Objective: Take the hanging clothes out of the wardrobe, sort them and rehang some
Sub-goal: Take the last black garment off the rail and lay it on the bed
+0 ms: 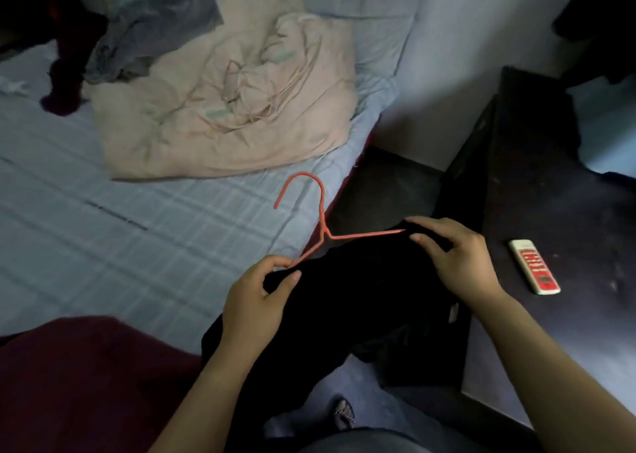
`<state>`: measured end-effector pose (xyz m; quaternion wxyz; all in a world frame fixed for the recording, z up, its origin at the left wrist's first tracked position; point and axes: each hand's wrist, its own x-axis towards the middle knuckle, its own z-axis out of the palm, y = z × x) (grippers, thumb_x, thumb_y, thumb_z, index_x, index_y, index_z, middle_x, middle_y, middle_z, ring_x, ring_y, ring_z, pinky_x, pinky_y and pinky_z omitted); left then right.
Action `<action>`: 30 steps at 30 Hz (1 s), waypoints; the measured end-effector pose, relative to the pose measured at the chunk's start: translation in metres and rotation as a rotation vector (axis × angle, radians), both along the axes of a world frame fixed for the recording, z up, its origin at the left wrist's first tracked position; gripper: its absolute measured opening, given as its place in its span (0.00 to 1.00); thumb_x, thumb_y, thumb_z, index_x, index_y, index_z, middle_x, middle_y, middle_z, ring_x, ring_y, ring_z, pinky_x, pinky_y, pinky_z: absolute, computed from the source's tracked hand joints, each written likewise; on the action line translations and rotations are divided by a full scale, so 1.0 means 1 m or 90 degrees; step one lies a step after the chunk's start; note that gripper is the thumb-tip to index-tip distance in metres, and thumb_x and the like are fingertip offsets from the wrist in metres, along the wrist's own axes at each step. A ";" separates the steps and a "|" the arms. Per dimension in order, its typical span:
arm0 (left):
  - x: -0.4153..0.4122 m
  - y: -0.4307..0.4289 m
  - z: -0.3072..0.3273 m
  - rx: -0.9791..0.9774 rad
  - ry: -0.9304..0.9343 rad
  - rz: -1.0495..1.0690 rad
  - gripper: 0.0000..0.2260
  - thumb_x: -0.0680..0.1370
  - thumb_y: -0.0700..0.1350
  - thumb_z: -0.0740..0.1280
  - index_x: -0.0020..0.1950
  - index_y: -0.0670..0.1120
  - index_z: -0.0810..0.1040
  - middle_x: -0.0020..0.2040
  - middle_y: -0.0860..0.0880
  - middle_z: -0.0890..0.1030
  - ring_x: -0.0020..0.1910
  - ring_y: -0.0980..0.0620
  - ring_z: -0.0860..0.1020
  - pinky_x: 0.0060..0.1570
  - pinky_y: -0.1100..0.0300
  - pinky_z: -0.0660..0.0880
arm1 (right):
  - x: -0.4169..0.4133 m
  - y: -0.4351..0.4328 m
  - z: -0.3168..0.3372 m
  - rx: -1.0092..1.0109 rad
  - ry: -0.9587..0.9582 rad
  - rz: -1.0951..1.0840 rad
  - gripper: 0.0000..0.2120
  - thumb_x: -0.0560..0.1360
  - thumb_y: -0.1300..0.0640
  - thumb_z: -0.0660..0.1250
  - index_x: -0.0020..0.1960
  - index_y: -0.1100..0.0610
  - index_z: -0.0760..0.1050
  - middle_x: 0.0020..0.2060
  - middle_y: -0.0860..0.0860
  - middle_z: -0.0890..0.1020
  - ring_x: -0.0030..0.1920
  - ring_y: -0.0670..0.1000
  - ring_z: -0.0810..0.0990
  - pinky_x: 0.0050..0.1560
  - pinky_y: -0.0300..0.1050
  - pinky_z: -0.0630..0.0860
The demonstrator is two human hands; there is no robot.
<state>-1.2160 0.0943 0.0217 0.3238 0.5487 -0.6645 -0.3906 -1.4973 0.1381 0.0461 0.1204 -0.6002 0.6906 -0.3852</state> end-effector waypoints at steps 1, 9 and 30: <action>-0.020 -0.006 0.003 0.004 0.015 -0.015 0.05 0.73 0.47 0.70 0.42 0.58 0.77 0.41 0.59 0.81 0.42 0.65 0.77 0.40 0.75 0.67 | -0.020 -0.002 0.003 -0.005 0.001 -0.009 0.12 0.73 0.58 0.68 0.56 0.51 0.80 0.45 0.48 0.81 0.48 0.42 0.78 0.51 0.29 0.69; -0.088 -0.049 0.038 0.014 0.103 -0.009 0.06 0.73 0.45 0.71 0.43 0.57 0.79 0.36 0.60 0.80 0.37 0.60 0.78 0.41 0.65 0.72 | -0.094 -0.077 0.029 -0.142 0.004 0.029 0.11 0.74 0.58 0.67 0.56 0.53 0.79 0.47 0.52 0.81 0.51 0.51 0.78 0.56 0.45 0.72; 0.089 -0.272 0.119 -0.105 -0.030 0.375 0.05 0.73 0.46 0.70 0.43 0.57 0.81 0.39 0.60 0.83 0.39 0.63 0.80 0.38 0.67 0.74 | 0.122 -0.470 0.065 -0.117 -0.114 0.435 0.13 0.74 0.59 0.65 0.56 0.51 0.79 0.48 0.43 0.80 0.51 0.39 0.76 0.55 0.29 0.68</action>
